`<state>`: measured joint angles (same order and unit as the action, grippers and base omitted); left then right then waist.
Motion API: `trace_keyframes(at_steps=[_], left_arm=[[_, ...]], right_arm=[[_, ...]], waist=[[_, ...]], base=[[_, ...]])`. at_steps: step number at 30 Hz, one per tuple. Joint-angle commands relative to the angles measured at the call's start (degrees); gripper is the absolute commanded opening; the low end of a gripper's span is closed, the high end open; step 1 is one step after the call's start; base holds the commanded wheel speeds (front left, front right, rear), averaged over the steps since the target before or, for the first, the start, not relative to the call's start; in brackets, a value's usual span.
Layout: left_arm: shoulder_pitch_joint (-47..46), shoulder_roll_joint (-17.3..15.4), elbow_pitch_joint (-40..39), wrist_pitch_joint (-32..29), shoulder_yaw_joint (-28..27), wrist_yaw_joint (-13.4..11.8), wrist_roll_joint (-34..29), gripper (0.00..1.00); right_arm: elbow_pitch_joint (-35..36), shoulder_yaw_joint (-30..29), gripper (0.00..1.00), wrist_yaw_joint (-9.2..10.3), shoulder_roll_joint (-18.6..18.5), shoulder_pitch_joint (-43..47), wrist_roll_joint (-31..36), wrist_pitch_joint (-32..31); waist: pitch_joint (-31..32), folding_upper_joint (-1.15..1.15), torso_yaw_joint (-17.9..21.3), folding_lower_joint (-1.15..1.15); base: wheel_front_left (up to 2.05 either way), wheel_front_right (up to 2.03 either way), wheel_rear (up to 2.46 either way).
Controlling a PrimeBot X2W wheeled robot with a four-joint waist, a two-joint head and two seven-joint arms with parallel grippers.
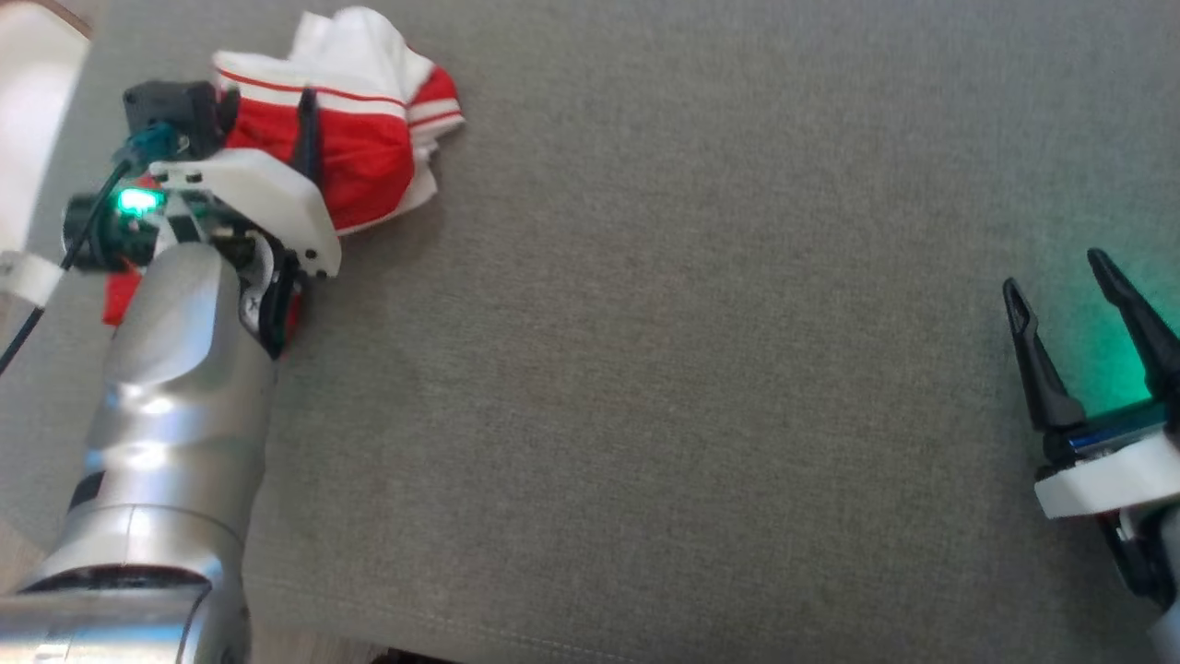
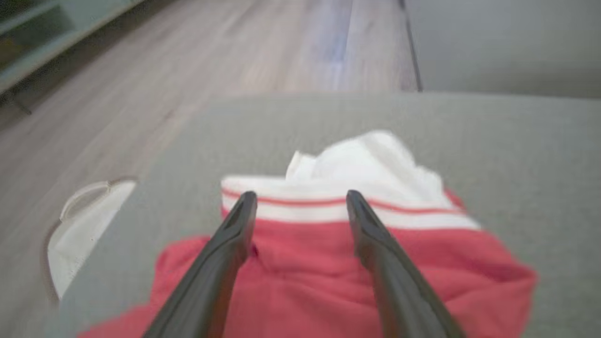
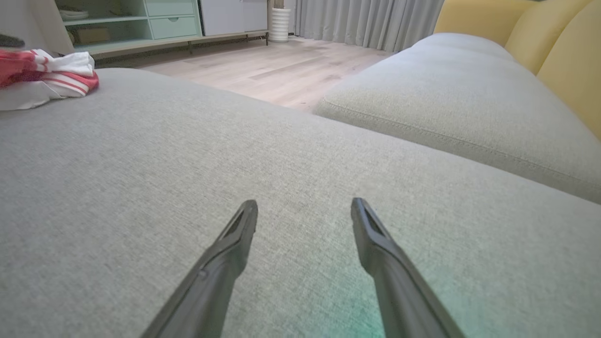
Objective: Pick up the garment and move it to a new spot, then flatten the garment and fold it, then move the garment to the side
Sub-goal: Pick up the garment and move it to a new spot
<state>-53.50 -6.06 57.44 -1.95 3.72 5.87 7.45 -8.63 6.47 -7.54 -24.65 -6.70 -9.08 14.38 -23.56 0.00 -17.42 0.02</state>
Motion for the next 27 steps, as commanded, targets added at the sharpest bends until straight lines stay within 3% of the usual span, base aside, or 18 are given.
trace_keyframes(at_steps=[1, 5, 6, 7, 11, 17, 21, 27], left_arm=[[-1.57, -2.19, 1.09, -1.12, -1.74, -1.20, 0.88, 1.00], [-2.85, -1.71, 7.54, -3.84, -1.84, -2.08, 1.55, 1.00], [-3.11, -1.82, 8.04, -2.97, -1.59, -2.06, 1.40, 0.75], [-3.34, -1.97, 8.21, -1.48, -1.41, -1.90, 1.34, 0.00], [-4.59, -3.18, 8.31, 4.65, -0.59, -0.72, 1.14, 0.00], [-6.67, -6.71, 7.59, 12.07, 1.79, 0.54, -0.38, 0.00], [-8.24, -7.86, 6.13, 13.88, 4.12, 1.26, -1.03, 0.00], [-8.95, -8.14, 2.06, 14.09, 10.90, 1.58, 0.78, 0.00]], right_arm=[[2.02, 0.68, 1.00, 0.05, -1.80, -0.34, -0.42, 0.62], [2.17, 0.31, 1.00, 0.05, -2.40, -0.56, -0.51, 0.62], [2.13, 0.26, 1.00, 0.05, -2.44, -0.60, -0.49, 0.62], [2.02, 0.27, 1.00, 0.05, -2.39, -0.63, -0.45, 0.62], [1.43, 0.35, 1.00, 0.05, -1.10, -0.97, -0.37, 0.62], [-0.37, 2.00, 1.00, 0.05, 3.85, -1.70, -1.09, 0.62], [-1.66, 2.44, 1.00, 0.05, 7.29, -0.58, -0.98, 0.62], [-3.46, 2.46, 1.00, 0.05, 12.43, 3.44, -0.56, 0.62]], waist=[[-2.23, 0.00, 1.08, -0.02], [-2.82, 0.00, 1.14, -0.02], [-2.80, 0.00, 1.14, -0.02], [-2.63, 0.00, 1.15, -0.02], [-0.16, 0.00, 1.34, -0.02], [7.56, 0.00, 4.46, -0.02], [13.53, 0.00, 7.91, -0.02], [23.52, 0.00, 16.50, -0.02]], base=[[0.00, 0.00, 0.00], [0.00, 0.00, 0.00], [0.00, 0.00, 0.00], [0.00, 0.00, 0.00], [0.00, 0.00, 0.00], [0.00, 0.00, 0.00], [0.00, 0.00, 0.00], [0.00, 0.00, 0.00]])
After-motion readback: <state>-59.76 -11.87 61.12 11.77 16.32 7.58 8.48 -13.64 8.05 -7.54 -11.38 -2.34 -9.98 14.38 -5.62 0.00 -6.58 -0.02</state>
